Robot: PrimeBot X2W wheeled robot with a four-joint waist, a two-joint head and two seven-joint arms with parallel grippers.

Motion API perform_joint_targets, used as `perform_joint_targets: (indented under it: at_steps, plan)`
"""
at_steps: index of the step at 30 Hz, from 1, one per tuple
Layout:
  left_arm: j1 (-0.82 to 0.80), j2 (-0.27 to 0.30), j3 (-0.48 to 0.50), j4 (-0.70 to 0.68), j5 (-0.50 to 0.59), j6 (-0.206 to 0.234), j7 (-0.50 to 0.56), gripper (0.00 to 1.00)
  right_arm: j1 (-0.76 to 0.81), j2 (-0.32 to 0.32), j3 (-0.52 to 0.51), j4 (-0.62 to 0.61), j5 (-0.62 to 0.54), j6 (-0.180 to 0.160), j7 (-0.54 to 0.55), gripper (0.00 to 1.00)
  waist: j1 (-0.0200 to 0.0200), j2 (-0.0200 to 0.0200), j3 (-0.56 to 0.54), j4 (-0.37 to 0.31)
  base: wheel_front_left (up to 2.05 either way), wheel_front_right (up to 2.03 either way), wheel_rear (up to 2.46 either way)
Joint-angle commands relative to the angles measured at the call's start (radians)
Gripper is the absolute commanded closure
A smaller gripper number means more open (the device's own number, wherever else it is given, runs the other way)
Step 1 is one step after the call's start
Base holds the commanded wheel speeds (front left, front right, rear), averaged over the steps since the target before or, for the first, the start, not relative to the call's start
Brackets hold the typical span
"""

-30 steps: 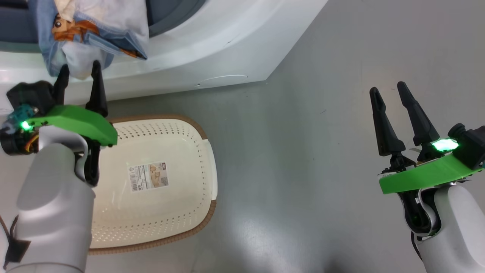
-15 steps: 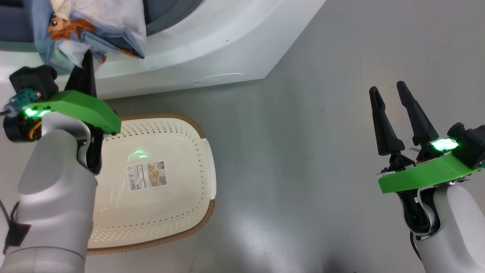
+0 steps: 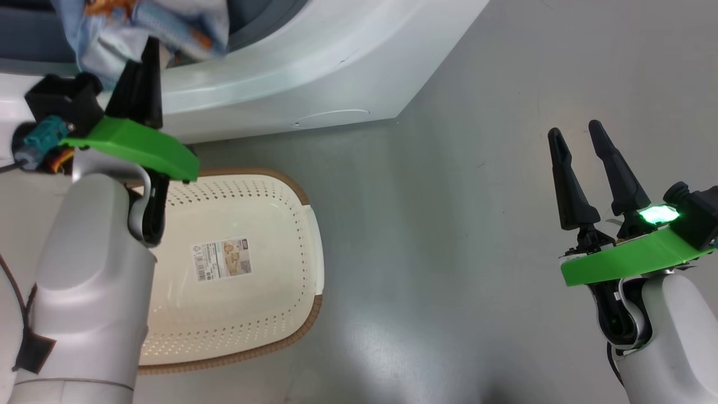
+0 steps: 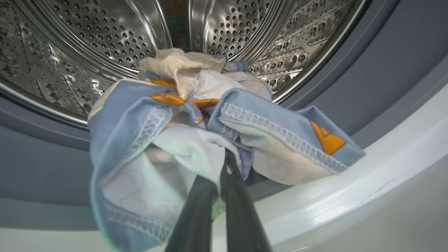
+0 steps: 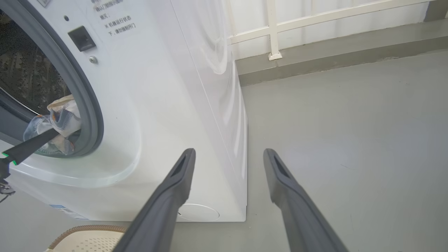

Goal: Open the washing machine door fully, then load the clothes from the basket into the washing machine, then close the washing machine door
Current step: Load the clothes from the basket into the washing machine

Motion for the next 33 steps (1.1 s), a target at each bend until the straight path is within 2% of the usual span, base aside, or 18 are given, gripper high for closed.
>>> perform_joint_targets:
  at_steps: [1,6,10,23,28,29,30,33]
  plan:
    - [0.010,0.037,0.013,-0.060,0.009,-0.001,-0.011,1.00,0.027,0.000,0.011,-0.021,-0.008,0.002,-0.005,0.00,0.0000,-0.0001,0.002,0.001,0.00,0.00,0.00]
    - [-0.048,0.048,0.006,-0.118,0.010,0.017,0.070,1.00,0.018,0.008,0.024,-0.023,-0.006,0.002,-0.005,0.00,0.0000,-0.0001,0.017,-0.010,0.00,0.00,0.00]
    - [-0.111,0.062,0.007,-0.093,0.008,0.021,0.121,1.00,0.007,0.013,0.033,-0.025,-0.003,0.002,-0.005,0.00,0.0000,-0.0001,0.035,-0.032,0.00,0.00,0.00]
    - [-0.448,0.149,0.018,0.150,0.029,0.059,0.220,1.00,-0.013,0.064,0.034,-0.027,0.008,0.002,-0.005,0.00,0.0000,-0.0001,0.137,-0.169,0.00,0.00,0.00]
    - [-0.559,0.160,0.008,0.230,0.039,0.067,0.229,1.00,-0.008,0.075,0.027,-0.031,0.008,0.002,-0.005,0.00,0.0000,-0.0001,0.147,-0.192,0.00,0.00,0.00]
    - [-0.573,0.160,0.007,0.249,0.039,0.071,0.232,0.69,-0.007,0.076,0.026,-0.030,0.008,0.002,-0.005,0.00,0.0000,-0.0001,0.146,-0.193,0.00,0.00,0.00]
    - [-0.583,0.159,0.006,0.273,0.038,0.074,0.246,0.00,-0.006,0.078,0.026,-0.029,0.007,0.002,-0.005,0.00,0.0000,-0.0001,0.143,-0.194,0.00,0.00,0.00]
    - [-0.606,0.160,-0.006,0.333,0.043,0.073,0.278,0.00,-0.005,0.081,0.028,-0.026,0.006,0.002,-0.005,0.00,0.0000,-0.0001,0.135,-0.192,0.00,0.00,0.00]
